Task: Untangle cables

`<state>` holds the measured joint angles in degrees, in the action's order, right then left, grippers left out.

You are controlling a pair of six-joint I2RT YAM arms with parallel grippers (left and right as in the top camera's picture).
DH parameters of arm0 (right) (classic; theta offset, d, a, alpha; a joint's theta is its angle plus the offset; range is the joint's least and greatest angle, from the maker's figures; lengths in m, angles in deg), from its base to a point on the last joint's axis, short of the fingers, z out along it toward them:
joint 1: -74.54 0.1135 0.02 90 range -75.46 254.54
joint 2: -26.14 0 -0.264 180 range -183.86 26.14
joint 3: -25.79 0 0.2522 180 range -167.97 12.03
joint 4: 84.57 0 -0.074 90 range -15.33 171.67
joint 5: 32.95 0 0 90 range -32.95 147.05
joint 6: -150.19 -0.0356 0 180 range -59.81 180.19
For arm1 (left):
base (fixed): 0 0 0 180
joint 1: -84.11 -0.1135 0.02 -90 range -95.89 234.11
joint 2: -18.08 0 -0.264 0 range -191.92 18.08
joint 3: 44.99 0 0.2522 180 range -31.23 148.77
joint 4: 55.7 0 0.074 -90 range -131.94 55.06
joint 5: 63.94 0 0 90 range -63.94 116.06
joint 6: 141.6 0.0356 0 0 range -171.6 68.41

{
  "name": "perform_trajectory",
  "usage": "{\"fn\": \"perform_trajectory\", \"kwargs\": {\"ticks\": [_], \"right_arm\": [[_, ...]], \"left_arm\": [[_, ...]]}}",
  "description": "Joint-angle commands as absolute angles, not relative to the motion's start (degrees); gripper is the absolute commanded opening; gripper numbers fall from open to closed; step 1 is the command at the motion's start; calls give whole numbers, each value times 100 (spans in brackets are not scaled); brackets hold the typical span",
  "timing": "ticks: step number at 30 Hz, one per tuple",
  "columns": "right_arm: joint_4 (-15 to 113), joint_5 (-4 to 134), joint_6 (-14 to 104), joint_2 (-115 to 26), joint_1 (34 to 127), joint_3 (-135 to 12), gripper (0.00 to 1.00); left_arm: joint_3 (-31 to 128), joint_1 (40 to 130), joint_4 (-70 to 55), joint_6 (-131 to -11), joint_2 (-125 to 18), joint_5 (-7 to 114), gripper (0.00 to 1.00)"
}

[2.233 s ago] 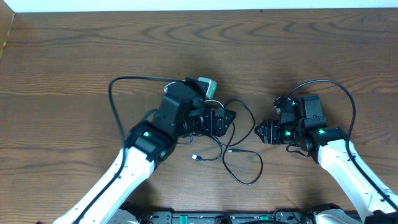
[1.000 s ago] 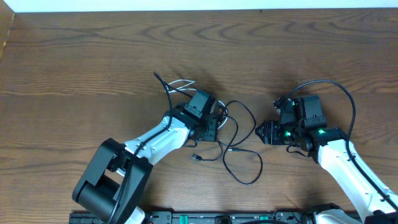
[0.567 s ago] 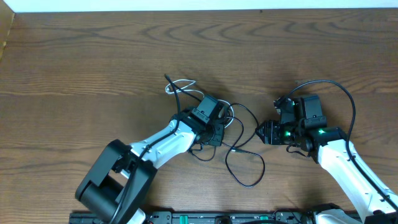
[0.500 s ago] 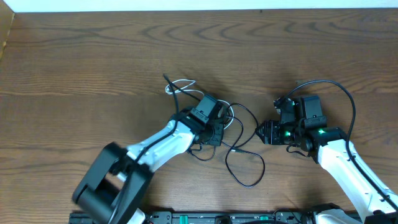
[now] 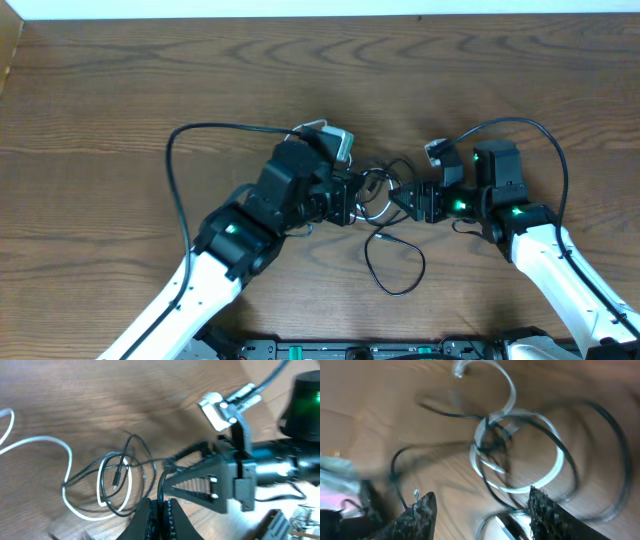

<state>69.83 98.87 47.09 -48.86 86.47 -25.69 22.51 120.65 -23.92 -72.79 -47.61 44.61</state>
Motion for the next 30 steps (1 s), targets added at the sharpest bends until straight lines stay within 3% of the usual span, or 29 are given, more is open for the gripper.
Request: {"fn": "perform_trajectory", "kwargs": {"ticks": [1,17,30], "right_arm": [[7079,10418,4805,-4849,8664,-2573,56],[7635,10411,4805,-4849,8664,-2573,56],[8301,11030,5013,-4849,8669,-2573,44]], "left_arm": [[2290,12052,-2394,-7289,-4538,4756,8],[2290,12052,-2995,-7432,-4374,6122,8],[2290,12052,-3096,-7600,-4374,6172,8]]}}
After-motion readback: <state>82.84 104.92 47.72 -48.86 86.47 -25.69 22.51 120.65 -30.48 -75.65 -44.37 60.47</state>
